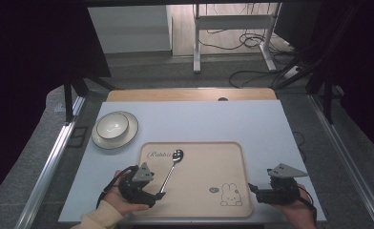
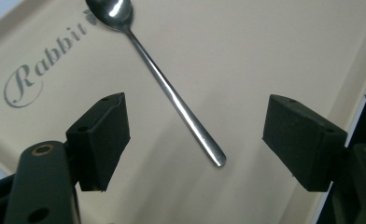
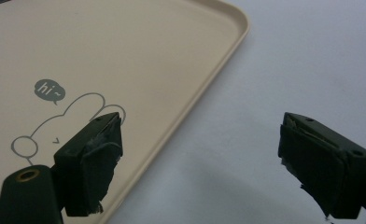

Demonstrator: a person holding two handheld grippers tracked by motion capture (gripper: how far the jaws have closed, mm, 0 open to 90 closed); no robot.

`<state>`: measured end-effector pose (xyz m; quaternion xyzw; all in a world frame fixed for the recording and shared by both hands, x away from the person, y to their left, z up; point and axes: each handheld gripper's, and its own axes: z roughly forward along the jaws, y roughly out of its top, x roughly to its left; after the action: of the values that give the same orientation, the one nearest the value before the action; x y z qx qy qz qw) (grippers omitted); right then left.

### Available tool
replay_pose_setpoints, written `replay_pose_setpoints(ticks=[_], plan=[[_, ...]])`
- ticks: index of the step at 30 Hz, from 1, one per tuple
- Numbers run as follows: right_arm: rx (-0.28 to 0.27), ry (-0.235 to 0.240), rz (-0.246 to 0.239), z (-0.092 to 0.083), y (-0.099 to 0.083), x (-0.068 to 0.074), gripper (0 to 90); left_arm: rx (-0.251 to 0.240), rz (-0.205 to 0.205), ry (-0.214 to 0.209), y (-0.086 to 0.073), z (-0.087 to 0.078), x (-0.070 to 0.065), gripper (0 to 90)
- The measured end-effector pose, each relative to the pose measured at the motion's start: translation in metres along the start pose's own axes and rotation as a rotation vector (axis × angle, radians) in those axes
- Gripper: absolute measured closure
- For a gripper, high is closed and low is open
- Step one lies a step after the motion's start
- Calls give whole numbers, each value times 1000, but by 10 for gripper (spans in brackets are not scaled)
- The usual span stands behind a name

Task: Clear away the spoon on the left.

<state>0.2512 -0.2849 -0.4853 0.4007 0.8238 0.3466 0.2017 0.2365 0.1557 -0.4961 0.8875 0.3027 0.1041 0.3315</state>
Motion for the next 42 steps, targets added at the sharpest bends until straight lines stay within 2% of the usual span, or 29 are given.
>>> replay_pose_setpoints(ticks=[4, 7, 8, 9, 10, 13, 22, 23, 30, 35, 37, 42], plan=[[-5, -2, 1, 0, 0, 0, 139, -38, -18, 28, 0, -4, 1, 213], [-9, -2, -1, -1, 0, 1, 139, -85, -21, 70, 1, -10, 1, 207], [-9, -2, -1, -1, 0, 1, 139, -85, -21, 70, 1, -10, 1, 205], [-12, -1, -2, -1, 0, 0, 139, -109, -22, 91, 1, -12, 2, 206], [-12, -1, -2, -1, 0, 0, 139, -109, -22, 91, 1, -12, 2, 207], [-13, 0, -1, 0, 0, 0, 139, -154, -33, 124, 2, -19, 4, 209], [-15, -2, -5, -1, 0, 0, 139, -196, -61, 177, 0, -32, 11, 210], [-14, -3, -6, -1, 0, 0, 139, -207, -80, 199, -2, -36, 15, 211], [-15, -9, -3, -2, 0, -1, 139, -218, -116, 228, -9, -40, 23, 218], [-17, -16, 1, -2, 0, -2, 139, -221, -152, 267, -23, -48, 31, 220], [-17, -19, 5, -2, -1, -4, 139, -220, -174, 297, -35, -55, 36, 219], [-17, -22, 8, -2, -1, -6, 139, -215, -230, 327, -56, -63, 41, 223]])
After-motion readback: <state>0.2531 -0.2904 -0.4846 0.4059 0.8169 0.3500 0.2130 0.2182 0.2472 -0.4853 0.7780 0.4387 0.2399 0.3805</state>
